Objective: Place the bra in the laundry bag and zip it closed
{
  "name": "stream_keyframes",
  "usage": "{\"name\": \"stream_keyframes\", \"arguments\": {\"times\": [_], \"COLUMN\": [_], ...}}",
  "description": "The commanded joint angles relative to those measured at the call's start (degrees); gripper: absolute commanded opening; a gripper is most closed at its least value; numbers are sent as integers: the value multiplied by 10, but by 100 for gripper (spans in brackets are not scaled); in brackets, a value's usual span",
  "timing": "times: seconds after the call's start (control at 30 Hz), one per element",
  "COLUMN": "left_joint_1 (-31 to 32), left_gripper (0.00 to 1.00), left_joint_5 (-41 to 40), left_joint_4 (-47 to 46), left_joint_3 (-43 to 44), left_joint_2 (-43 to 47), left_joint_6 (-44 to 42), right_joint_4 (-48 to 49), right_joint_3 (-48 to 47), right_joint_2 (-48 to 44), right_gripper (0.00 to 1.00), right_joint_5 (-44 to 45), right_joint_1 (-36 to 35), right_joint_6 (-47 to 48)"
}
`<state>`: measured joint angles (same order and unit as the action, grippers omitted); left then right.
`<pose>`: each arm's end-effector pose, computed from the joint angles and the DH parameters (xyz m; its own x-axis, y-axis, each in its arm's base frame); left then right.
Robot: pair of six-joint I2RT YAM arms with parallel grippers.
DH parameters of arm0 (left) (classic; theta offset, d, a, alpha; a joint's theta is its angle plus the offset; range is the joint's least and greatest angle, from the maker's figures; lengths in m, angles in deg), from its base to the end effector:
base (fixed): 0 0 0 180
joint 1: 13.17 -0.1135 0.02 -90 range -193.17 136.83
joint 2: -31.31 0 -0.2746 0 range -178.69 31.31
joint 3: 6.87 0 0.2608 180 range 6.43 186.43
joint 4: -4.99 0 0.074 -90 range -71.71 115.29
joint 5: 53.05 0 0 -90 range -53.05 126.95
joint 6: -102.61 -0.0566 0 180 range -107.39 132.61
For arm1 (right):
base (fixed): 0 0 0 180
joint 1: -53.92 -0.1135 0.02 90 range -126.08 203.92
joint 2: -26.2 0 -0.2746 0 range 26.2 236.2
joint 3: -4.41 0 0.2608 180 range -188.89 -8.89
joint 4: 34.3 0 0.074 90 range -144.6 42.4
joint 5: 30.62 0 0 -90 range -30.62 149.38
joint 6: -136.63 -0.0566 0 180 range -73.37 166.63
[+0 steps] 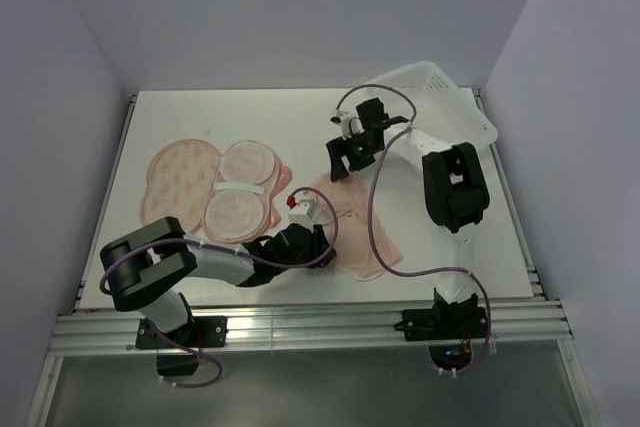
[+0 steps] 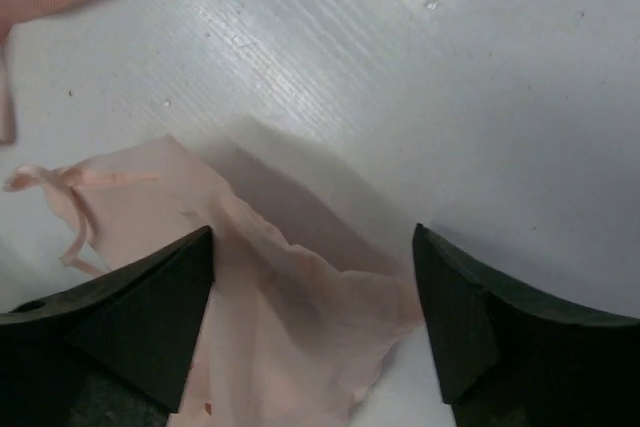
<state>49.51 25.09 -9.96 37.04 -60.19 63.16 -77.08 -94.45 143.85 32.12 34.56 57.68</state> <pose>0.1535 -0.2719 0.1257 -0.7674 -0.1611 -0.6207 0.3109 0.7531 -0.5798 0.4193 0.1748 0.1634 -0.7184 -0.4330 -0.5445 -0.6502 0.6963 0.3041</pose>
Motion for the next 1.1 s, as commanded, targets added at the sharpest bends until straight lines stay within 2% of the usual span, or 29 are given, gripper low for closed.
{"name": "stream_keyframes", "arguments": {"times": [0.0,0.03,0.07,0.1,0.2,0.3,0.33,0.37,0.43,0.5,0.57,0.6,0.77,0.83,0.97,1.03,1.07], "left_joint_1": [3,3,3,3,4,9,10,11,14,15,17,17,20,20,21,21,21], "left_gripper": [42,38,32,29,23,27,33,49,67,73,77,77,78,77,77,79,83], "left_joint_5": [-3,-5,-7,-8,-10,-21,-23,-27,-42,-52,-62,-76,-149,-178,-210,-222,-237], "left_joint_4": [7,7,6,5,3,0,-1,2,28,57,88,124,280,364,445,470,493], "left_joint_3": [7,5,3,-2,-15,-42,-49,-56,-69,-81,-88,-89,-62,-40,33,61,91], "left_joint_2": [-20,-21,-20,-19,-5,39,54,89,152,198,270,299,504,579,678,719,729], "left_joint_6": [6,7,9,10,13,16,14,11,7,2,0,1,-7,-17,-47,-76,-84], "right_joint_4": [-48,-45,-25,-7,40,120,142,180,207,225,225,225,229,225,240,249,249], "right_joint_3": [-26,-8,6,19,57,130,149,170,222,264,279,290,290,266,220,196,183], "right_joint_2": [31,27,8,-6,-57,-137,-164,-217,-297,-347,-407,-422,-493,-500,-499,-490,-475], "right_gripper": [81,65,55,32,0,0,0,0,0,0,0,0,0,0,0,0,0], "right_joint_5": [-46,-49,-52,-49,-43,-32,-27,-19,35,97,191,214,294,329,381,386,380], "right_joint_1": [11,11,12,12,13,12,12,10,-15,-47,-112,-153,-262,-298,-374,-387,-391], "right_joint_6": [-2,-8,-11,-28,-58,-101,-109,-129,-142,-132,-119,-120,-145,-149,-161,-166,-168]}}
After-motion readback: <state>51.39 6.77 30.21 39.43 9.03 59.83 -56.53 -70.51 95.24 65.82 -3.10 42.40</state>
